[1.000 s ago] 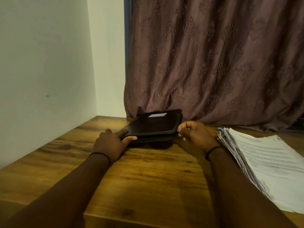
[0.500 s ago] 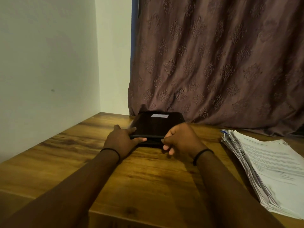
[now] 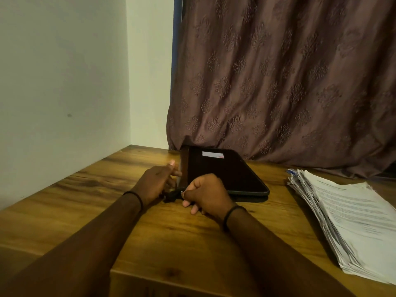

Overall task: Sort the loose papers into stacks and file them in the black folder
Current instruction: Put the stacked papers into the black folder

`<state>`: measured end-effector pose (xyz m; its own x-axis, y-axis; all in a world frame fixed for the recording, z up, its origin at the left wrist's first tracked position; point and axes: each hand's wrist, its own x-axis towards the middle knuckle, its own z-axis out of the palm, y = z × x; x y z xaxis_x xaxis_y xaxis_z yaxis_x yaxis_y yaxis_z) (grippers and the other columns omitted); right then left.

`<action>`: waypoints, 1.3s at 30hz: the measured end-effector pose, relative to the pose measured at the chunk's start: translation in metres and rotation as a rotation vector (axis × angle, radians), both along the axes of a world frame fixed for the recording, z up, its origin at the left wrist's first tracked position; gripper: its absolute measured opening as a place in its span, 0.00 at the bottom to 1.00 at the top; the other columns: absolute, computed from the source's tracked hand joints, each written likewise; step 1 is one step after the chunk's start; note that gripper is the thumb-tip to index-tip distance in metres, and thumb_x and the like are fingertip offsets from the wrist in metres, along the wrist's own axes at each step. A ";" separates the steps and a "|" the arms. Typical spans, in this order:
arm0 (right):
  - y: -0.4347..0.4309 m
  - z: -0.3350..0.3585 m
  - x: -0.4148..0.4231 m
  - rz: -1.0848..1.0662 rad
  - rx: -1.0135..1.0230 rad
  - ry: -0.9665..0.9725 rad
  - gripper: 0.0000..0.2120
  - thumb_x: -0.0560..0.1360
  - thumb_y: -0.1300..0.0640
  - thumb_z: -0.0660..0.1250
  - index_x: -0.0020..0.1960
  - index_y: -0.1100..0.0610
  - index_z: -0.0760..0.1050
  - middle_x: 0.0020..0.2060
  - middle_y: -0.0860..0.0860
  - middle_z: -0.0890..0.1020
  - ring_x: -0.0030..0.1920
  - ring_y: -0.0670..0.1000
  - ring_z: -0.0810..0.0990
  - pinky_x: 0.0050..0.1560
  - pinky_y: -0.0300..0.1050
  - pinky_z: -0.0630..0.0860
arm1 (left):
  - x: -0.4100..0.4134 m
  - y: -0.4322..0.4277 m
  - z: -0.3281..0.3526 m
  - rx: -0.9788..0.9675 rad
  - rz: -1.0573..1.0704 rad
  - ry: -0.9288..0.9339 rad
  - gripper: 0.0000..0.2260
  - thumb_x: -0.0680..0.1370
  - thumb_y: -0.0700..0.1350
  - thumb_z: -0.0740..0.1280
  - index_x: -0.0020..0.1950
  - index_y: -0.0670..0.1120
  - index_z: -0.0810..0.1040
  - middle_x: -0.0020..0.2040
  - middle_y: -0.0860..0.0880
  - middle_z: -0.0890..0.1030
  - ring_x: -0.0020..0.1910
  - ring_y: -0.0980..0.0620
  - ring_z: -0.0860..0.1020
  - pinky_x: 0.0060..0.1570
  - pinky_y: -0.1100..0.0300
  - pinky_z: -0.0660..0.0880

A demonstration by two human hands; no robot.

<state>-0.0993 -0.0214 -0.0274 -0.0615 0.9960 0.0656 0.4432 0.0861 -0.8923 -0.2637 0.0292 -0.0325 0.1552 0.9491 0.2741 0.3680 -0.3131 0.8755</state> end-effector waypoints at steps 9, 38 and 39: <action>0.019 0.008 0.068 -0.641 0.287 -0.417 0.15 0.77 0.47 0.63 0.38 0.56 0.78 0.34 0.52 0.81 0.38 0.54 0.80 0.42 0.48 0.78 | 0.003 0.008 -0.009 0.138 0.041 0.283 0.17 0.81 0.58 0.57 0.47 0.48 0.79 0.43 0.50 0.80 0.44 0.51 0.78 0.44 0.57 0.73; -0.062 0.105 0.053 -0.672 0.574 0.257 0.04 0.75 0.55 0.66 0.50 0.53 0.76 0.38 0.50 0.80 0.39 0.51 0.79 0.36 0.44 0.76 | 0.004 -0.049 0.013 0.070 -0.015 0.365 0.37 0.76 0.70 0.50 0.37 0.40 0.83 0.34 0.44 0.82 0.36 0.47 0.80 0.44 0.55 0.75; -0.067 0.118 0.038 -0.620 0.605 0.225 0.05 0.75 0.54 0.66 0.51 0.52 0.75 0.38 0.48 0.80 0.39 0.49 0.79 0.34 0.39 0.75 | 0.004 -0.053 0.018 0.072 -0.032 0.384 0.40 0.74 0.71 0.47 0.38 0.39 0.83 0.35 0.44 0.83 0.38 0.47 0.81 0.47 0.54 0.75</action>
